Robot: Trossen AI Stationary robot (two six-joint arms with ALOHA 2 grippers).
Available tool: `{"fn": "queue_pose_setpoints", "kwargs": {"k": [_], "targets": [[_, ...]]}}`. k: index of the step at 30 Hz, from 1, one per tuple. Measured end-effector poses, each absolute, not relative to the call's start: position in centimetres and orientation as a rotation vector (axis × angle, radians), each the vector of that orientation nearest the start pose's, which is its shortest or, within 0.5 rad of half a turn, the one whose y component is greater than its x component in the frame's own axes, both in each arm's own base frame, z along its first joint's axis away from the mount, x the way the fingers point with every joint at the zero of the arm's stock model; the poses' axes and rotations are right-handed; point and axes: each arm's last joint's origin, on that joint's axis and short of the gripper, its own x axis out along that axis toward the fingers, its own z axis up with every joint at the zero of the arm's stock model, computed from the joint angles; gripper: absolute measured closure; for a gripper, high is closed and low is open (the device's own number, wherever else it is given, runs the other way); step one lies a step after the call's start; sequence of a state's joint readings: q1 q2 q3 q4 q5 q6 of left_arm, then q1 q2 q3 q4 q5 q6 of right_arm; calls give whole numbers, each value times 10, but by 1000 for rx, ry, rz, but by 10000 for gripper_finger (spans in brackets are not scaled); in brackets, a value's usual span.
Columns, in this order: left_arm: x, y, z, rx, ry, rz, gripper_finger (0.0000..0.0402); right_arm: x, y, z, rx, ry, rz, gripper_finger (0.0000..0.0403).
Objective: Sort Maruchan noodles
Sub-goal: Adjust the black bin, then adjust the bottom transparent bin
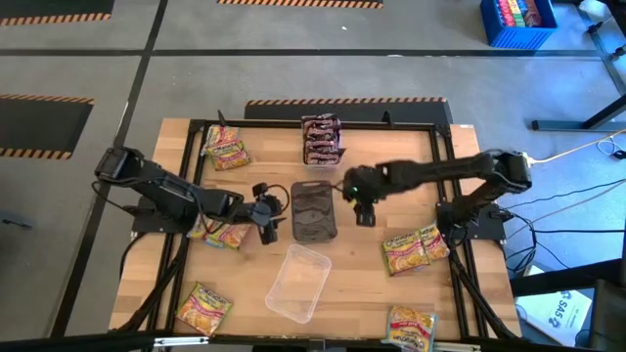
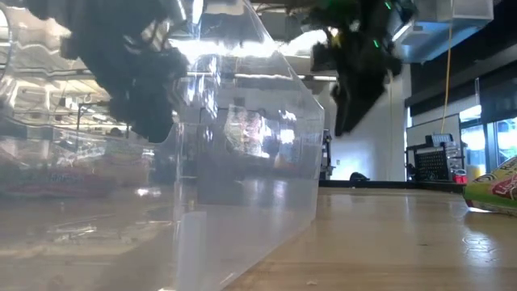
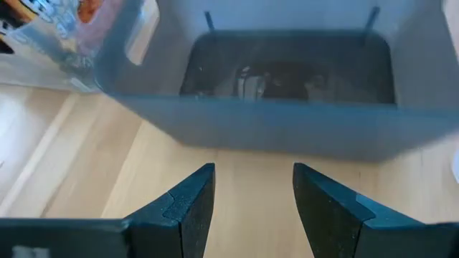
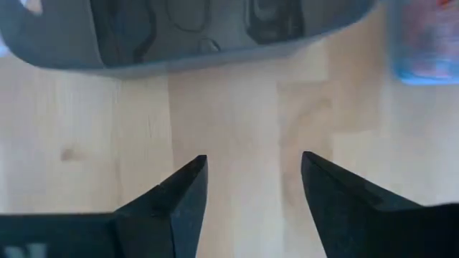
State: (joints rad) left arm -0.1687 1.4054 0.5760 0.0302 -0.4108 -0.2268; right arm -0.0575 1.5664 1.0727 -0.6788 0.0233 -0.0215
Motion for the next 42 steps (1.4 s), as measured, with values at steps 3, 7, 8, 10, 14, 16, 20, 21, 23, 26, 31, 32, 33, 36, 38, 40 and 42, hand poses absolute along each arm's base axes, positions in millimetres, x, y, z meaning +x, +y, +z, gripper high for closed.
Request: {"fn": "queue_pose_setpoints", "kwargs": {"k": [3,7,8,10,14,16,20,21,23,26,31,32,33,36,38,40,42], "targets": [[258,-24,150,-1,726,293,220,295,-13,185,13,1078,-58,214],[267,-20,140,8,716,265,220,296,-13,160,60,945,-39,224],[269,-19,138,11,705,266,220,298,-13,157,66,911,-36,226],[273,-17,135,12,689,272,220,298,-13,154,67,870,-35,229],[277,-10,131,5,664,291,220,300,-13,151,64,848,-38,231],[278,-6,129,16,669,303,220,300,-14,151,56,848,-56,231],[279,4,128,7,671,336,220,299,-15,151,50,849,-87,231],[279,5,128,6,674,342,220,299,-15,151,45,850,-99,231],[277,6,129,8,692,345,220,298,-15,151,38,864,-112,231],[268,2,137,20,731,329,220,293,-15,161,49,919,-116,231],[247,-16,158,-69,784,270,220,280,5,178,169,1041,-59,231],[244,-23,161,-107,793,222,220,279,13,179,199,1052,-16,231],[241,-30,163,-144,812,168,220,278,23,179,223,1050,27,231],[235,-55,163,-196,837,45,220,279,56,173,250,1027,113,231],[233,-70,160,-198,846,7,220,280,75,165,236,1022,129,231],[231,-84,155,-205,857,-4,220,284,90,160,227,976,130,231],[231,-97,150,-220,839,-9,220,288,102,156,233,934,130,231]]}}
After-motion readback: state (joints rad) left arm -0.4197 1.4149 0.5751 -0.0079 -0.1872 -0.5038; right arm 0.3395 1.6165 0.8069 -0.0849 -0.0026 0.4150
